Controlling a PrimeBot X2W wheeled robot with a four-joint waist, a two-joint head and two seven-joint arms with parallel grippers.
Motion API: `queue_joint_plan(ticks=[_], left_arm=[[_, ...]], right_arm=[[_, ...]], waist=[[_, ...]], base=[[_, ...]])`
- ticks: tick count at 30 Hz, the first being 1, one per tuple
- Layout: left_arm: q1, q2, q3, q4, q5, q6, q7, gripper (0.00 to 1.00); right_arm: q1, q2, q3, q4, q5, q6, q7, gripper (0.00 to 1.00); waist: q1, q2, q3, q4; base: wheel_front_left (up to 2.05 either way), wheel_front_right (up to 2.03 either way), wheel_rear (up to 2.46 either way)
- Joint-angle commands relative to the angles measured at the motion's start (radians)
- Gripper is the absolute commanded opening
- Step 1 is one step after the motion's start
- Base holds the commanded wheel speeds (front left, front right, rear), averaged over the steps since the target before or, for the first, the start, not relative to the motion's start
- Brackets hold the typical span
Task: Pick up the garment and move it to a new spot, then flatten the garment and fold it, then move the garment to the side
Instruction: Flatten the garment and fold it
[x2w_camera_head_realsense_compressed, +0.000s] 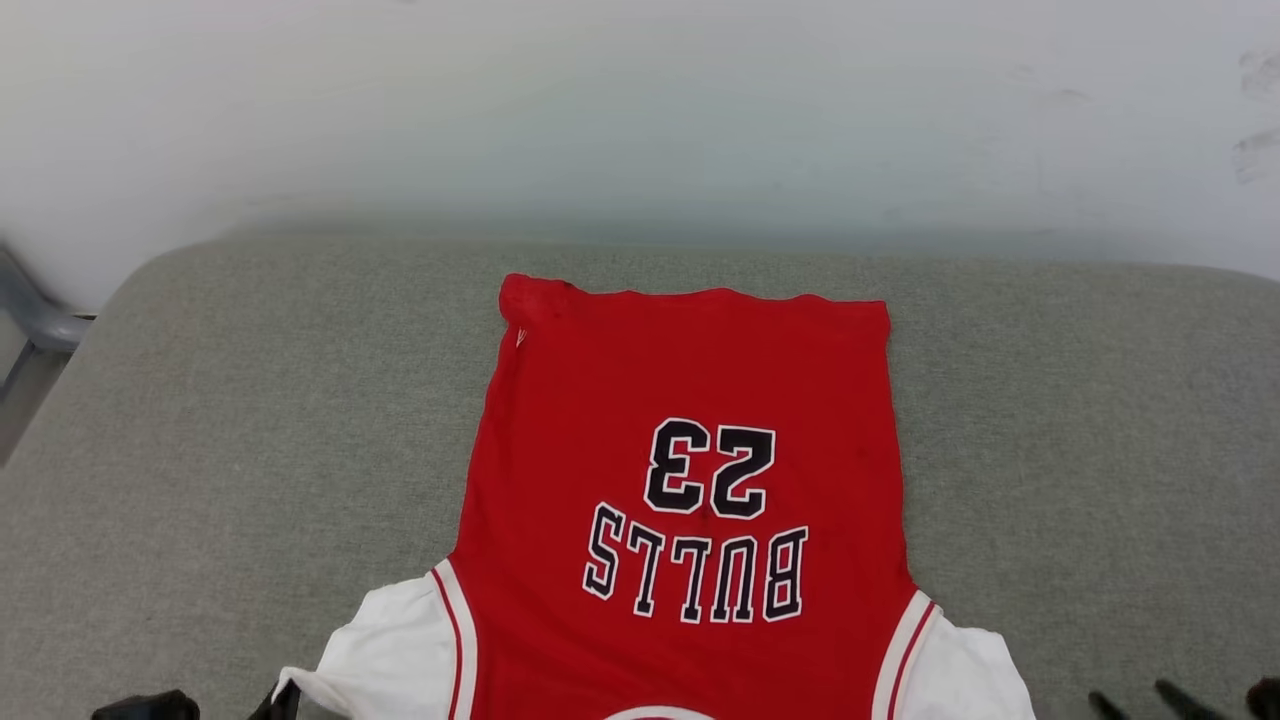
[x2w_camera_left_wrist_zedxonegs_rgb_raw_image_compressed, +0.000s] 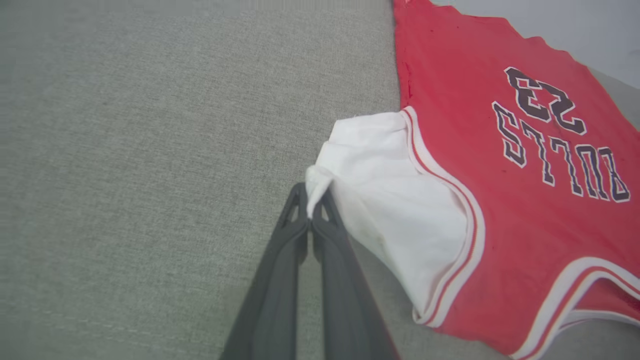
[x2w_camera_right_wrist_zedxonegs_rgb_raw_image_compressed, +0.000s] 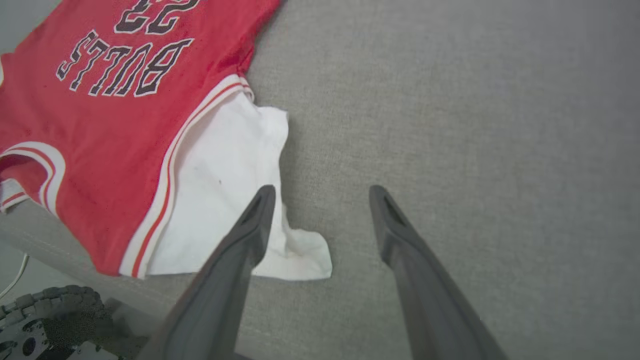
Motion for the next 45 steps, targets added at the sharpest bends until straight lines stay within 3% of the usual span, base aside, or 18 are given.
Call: queue_joint_plan(ticks=[1,9,16,25,26,34,45], left_arm=[[-0.018,-0.006,0.008,-0.009,0.008,0.002,-0.004,0.00],[-0.083,-0.027,0.017,-0.054,0.075,0.005,-0.004,0.00],[-0.186,-0.061,0.006,-0.095,0.135,-0.006,-0.004,0.00],[-0.295,-0.139,0.012,-0.111,0.208,-0.037,-0.004,0.00],[-0.320,-0.167,0.017,-0.107,0.230,-0.054,-0.004,0.00],[-0.380,-0.237,0.038,-0.078,0.273,-0.105,-0.004,0.00],[-0.429,-0.321,0.087,-0.047,0.334,-0.171,-0.004,0.00]], right_arm=[[-0.030,-0.008,-0.028,-0.020,0.003,-0.001,0.002,1.00],[-0.279,-0.034,-0.179,-0.134,0.017,-0.001,0.060,1.00],[-0.625,-0.075,-0.160,-0.121,0.012,-0.001,0.193,1.00],[-1.042,-0.125,-0.013,0.061,-0.021,-0.001,0.526,1.00],[-1.144,-0.135,0.030,0.140,-0.026,-0.001,0.666,1.00],[-1.313,-0.149,0.103,0.270,-0.055,-0.001,0.972,1.00],[-1.302,-0.161,0.177,0.346,-0.089,-0.001,1.081,1.00]], waist=[[0.0001,0.0000,0.007,0.009],[0.0001,0.0000,0.088,0.057],[0.0001,0.0000,0.216,0.128],[0.0001,0.0000,0.365,0.207],[0.0001,0.0000,0.409,0.228],[0.0001,0.0000,0.513,0.279],[0.0001,0.0000,0.622,0.323]], base=[[0.00,0.00,0.00],[0.00,0.00,0.00],[0.00,0.00,0.00],[0.00,0.00,0.00],[0.00,0.00,0.00],[0.00,0.00,0.00],[0.00,0.00,0.00]])
